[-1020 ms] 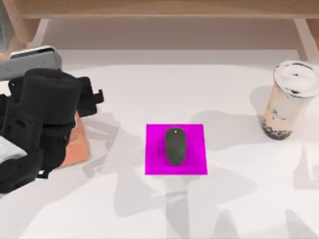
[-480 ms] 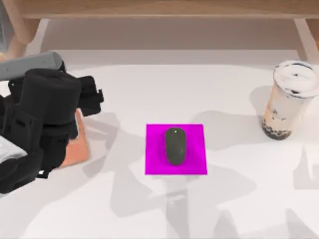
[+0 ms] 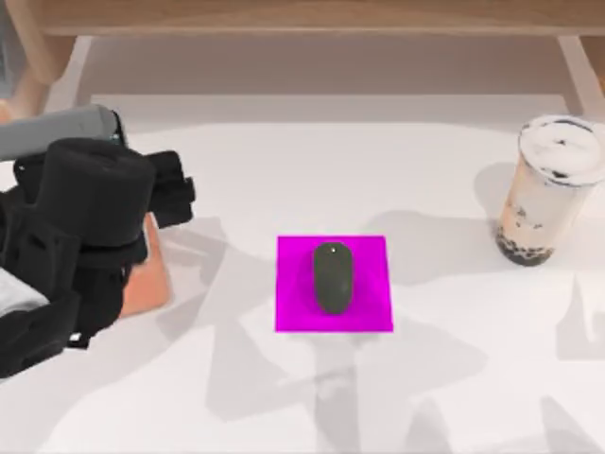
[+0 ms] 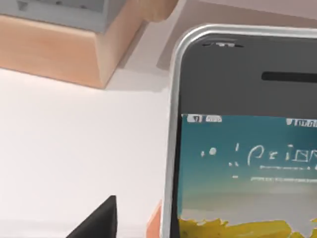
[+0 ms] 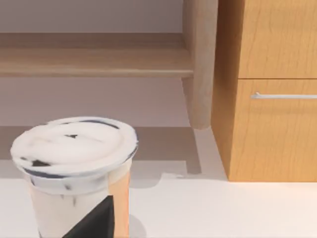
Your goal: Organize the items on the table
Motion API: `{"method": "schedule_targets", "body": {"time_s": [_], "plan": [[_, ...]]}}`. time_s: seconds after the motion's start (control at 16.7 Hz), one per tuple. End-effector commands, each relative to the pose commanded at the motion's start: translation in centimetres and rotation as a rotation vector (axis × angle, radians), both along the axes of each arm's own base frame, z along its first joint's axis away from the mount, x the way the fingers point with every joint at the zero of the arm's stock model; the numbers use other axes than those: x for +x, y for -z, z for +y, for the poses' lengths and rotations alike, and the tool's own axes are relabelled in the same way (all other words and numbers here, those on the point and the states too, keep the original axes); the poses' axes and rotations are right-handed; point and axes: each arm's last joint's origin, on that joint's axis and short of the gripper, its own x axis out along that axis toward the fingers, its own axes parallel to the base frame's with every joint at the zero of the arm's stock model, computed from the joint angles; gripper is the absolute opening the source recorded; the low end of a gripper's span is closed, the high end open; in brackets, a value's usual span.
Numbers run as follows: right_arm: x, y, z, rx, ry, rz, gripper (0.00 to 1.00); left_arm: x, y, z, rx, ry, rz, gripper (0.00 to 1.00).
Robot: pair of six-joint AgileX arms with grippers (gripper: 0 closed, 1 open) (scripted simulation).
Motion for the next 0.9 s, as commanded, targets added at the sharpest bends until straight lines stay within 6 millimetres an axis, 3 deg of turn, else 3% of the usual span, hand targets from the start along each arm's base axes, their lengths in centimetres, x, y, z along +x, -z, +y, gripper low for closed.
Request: {"method": "schedule_targets", "body": {"time_s": [0.3,0.6,0.9], "plan": [[0.0,0.0,0.0,0.000,0.000,0.000,1.00,-2.2,-0.1,0.1,-0.004,0.000,-0.004,1.00],[0.0,0.0,0.0,0.000,0.000,0.000,1.00,-2.1,-0.1,0.1,-0.005,-0.002,-0.004,1.00],[0.0,0.0,0.0,0.000,0.000,0.000,1.00,-3.0,-0.6,2.4,-0.038,0.021,-0.022,1.00]]}}
